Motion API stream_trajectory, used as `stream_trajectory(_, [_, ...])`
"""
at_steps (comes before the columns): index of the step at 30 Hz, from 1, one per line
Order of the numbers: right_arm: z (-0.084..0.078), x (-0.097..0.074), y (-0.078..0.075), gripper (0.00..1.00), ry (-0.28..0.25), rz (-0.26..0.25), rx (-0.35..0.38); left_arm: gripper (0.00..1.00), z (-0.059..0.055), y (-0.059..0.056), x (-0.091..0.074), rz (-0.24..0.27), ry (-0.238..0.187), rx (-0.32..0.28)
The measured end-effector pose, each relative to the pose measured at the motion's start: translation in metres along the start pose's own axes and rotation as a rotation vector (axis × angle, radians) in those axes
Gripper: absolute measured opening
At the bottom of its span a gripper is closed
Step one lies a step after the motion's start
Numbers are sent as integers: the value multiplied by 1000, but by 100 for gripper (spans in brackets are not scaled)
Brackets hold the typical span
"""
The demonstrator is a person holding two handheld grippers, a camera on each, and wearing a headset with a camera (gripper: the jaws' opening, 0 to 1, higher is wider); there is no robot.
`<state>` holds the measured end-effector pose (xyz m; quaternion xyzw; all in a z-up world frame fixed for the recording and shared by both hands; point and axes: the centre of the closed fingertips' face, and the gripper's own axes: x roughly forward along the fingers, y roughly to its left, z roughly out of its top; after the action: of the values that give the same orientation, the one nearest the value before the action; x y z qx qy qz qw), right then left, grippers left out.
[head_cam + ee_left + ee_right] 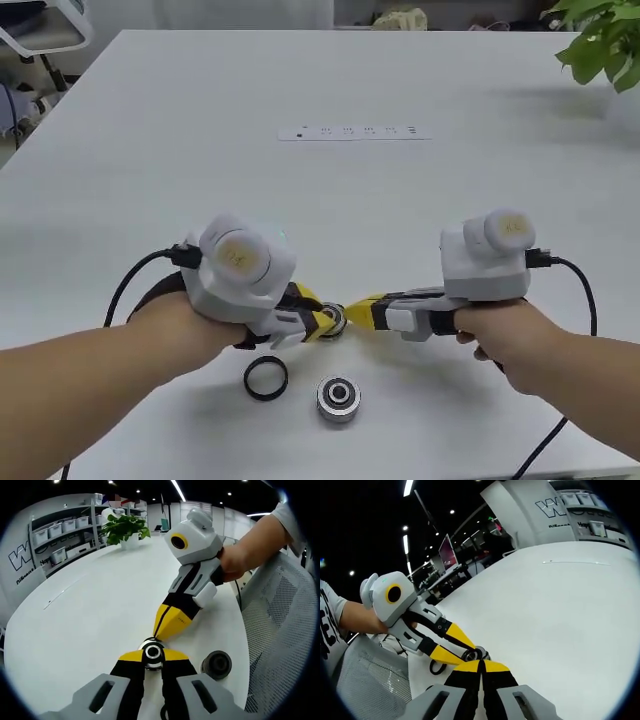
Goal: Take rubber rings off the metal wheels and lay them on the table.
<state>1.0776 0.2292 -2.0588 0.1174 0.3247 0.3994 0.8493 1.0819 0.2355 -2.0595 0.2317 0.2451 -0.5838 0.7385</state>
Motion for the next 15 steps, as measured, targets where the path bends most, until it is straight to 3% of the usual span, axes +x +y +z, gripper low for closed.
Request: stream_trajectory(15, [1,1,4,0,-6,12,8,7,0,0,0,-1,1,2])
